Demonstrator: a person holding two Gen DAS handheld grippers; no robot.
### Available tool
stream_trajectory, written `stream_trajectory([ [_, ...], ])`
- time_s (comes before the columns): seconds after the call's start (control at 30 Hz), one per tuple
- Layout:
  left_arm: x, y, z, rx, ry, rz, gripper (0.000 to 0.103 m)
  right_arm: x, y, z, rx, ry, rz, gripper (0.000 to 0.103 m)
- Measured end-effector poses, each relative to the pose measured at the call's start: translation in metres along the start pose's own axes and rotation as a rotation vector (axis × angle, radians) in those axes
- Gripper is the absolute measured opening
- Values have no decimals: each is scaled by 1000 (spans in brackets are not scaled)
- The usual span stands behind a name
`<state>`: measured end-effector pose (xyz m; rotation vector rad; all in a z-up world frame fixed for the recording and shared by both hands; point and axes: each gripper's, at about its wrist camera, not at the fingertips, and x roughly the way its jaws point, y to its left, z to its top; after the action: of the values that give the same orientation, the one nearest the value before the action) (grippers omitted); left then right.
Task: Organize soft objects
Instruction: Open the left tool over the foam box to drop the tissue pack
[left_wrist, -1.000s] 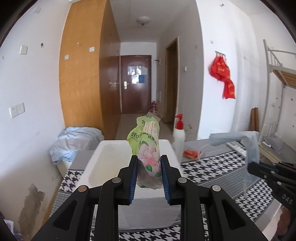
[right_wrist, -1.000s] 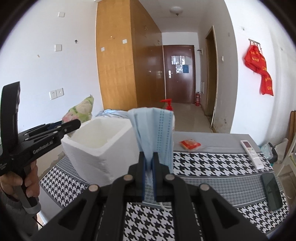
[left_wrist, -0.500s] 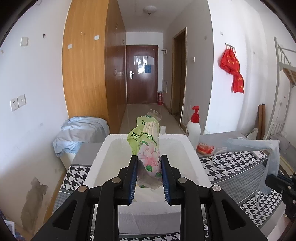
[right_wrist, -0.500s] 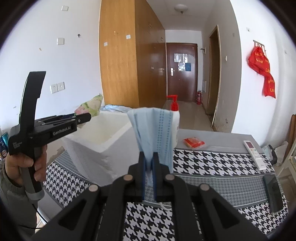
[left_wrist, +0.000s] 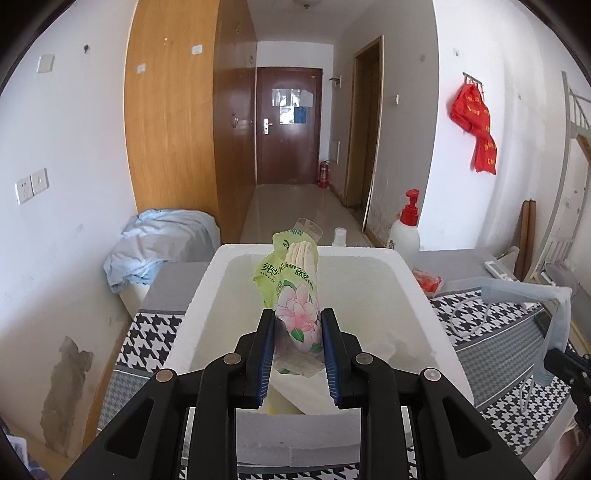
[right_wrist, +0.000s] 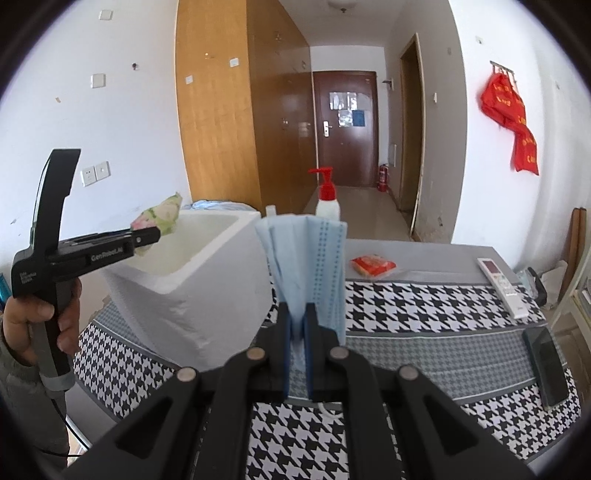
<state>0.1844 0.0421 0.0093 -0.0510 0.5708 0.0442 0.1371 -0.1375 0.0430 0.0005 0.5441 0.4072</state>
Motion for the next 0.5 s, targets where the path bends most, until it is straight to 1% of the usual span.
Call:
stream_trajectory([
  [0.1,1,1,1,8,2,-13,27,-2,-1,-1,5,-1,-3,9],
  [0.13,3,0,3,15,13,-21,30,-2,-1,-1,4,0,-3,9],
  [0.2,6,1,4,14,20,-32,41,-3,-2,-1,5,-3,-4,9],
  [0.27,5,2,5,11,10,-27,61,-4,-4,-1,9,-6,-8,9],
  [0.33,2,1,5,25,-3,-24,71,-5,-5,-1,12,-10,-8,9],
  [0.4,-2,1,4,29,-18,-30,75,-5,-6,-2,12,-12,-6,9],
  [0.47,-7,2,3,25,-36,-32,91,-3,-6,-1,15,-11,-7,9],
  [0.5,-11,2,2,26,-47,-37,94,-3,-6,-1,16,-10,-6,9],
])
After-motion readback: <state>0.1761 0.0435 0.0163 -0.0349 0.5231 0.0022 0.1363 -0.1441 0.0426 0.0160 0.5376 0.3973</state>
